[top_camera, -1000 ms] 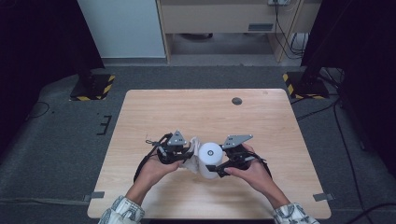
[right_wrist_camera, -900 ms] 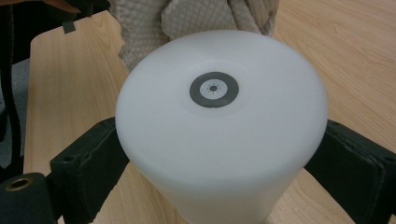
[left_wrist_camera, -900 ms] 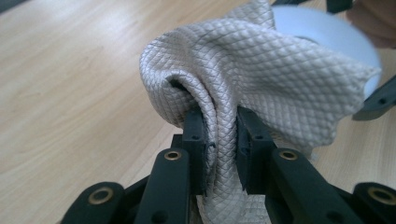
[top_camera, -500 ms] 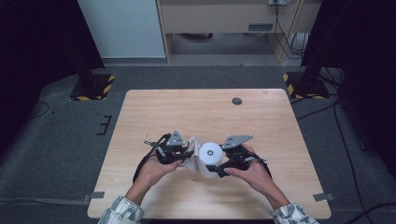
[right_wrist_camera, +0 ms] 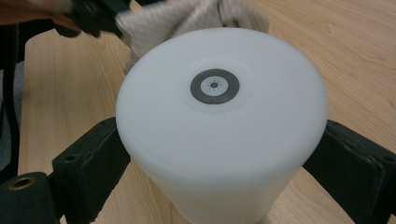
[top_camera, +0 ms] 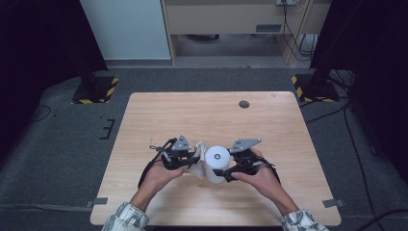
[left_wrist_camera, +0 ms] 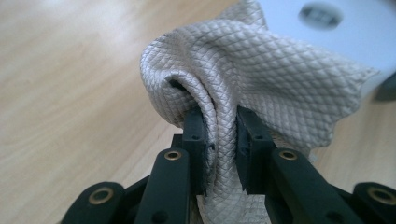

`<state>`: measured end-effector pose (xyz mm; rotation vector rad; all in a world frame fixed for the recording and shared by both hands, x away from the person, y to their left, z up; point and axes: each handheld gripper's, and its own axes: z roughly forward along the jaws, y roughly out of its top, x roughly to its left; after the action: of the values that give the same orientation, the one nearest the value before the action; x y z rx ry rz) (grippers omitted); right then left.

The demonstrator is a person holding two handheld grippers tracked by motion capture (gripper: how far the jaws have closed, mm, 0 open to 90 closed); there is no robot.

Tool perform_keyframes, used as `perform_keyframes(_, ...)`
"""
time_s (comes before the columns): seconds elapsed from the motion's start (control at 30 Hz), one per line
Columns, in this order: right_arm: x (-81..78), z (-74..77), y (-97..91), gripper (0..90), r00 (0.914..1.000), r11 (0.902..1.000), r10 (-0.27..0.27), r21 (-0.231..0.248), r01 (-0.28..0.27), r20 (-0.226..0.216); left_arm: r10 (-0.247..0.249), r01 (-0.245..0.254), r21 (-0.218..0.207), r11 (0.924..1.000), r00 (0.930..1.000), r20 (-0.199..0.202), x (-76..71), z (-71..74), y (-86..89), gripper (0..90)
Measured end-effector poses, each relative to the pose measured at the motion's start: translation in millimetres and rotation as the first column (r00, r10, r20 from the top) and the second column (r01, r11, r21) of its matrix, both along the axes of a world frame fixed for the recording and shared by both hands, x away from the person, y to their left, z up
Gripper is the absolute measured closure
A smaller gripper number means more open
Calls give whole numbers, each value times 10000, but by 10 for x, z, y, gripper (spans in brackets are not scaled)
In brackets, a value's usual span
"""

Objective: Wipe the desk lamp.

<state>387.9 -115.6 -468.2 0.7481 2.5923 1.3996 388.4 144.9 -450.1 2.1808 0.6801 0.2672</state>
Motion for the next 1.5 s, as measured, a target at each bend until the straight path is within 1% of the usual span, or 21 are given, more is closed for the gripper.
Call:
perform_keyframes(0.07,3,-1,-5,89,10000,10000,-8,2,8,9,-43,43,-58,10000,9999,102,-22,43,-4,753)
perform_keyframes(0.13,6,-1,-9,89,10000,10000,-50,3,50,7,-80,80,26,10000,10000,57,-28,29,-25,753)
perform_keyframes(0.23,8,0,-19,89,10000,10000,-77,-32,77,-12,-90,92,348,9994,9999,-59,-11,-62,-67,753)
perform_keyframes(0.37,11,-2,-25,89,9999,9999,-101,-23,101,0,-94,121,813,9966,9994,-338,24,-216,-114,754)
perform_keyframes(0.47,13,0,-32,89,9999,9999,-111,-36,111,-8,-87,126,932,9956,9991,-426,43,-290,-145,753)
perform_keyframes(0.57,22,-1,-46,87,9998,9998,-191,-33,191,24,-163,201,942,9953,9990,-411,36,-285,-158,753)
perform_keyframes(0.73,46,1,-87,88,9992,9992,-409,-26,409,1,-256,269,540,9982,9994,-251,-6,-163,-139,753)
perform_keyframes(0.87,54,1,-102,89,9989,9989,-478,-22,478,-23,-285,287,246,9993,9995,-98,-37,-66,-125,753)
perform_keyframes(0.97,54,1,-101,88,9989,9988,-479,-40,479,-15,-284,287,276,9992,9995,-119,-38,-81,-132,753)
perform_keyframes(1.13,51,-2,-97,87,9989,9989,-470,-58,470,2,-233,259,619,9977,9989,-417,-6,-235,-169,753)
perform_keyframes(1.23,51,-5,-97,86,9989,9989,-475,-35,474,-4,-281,326,886,9955,9983,-508,9,-307,-187,753)
perform_keyframes(1.3,53,-8,-97,86,9989,9989,-468,-14,468,-17,-278,330,961,9948,9981,-555,11,-333,-197,753)
perform_keyframes(1.37,50,-9,-97,86,9988,9988,-482,-17,482,-15,-318,369,974,9946,9981,-532,3,-312,-188,753)
perform_keyframes(1.43,50,-8,-97,86,9988,9988,-484,-28,484,3,-336,373,837,9958,9984,-450,-16,-261,-170,753)
perform_keyframes(1.5,50,-8,-96,86,9988,9988,-481,-43,481,9,-337,354,590,9976,9990,-305,-47,-181,-147,753)
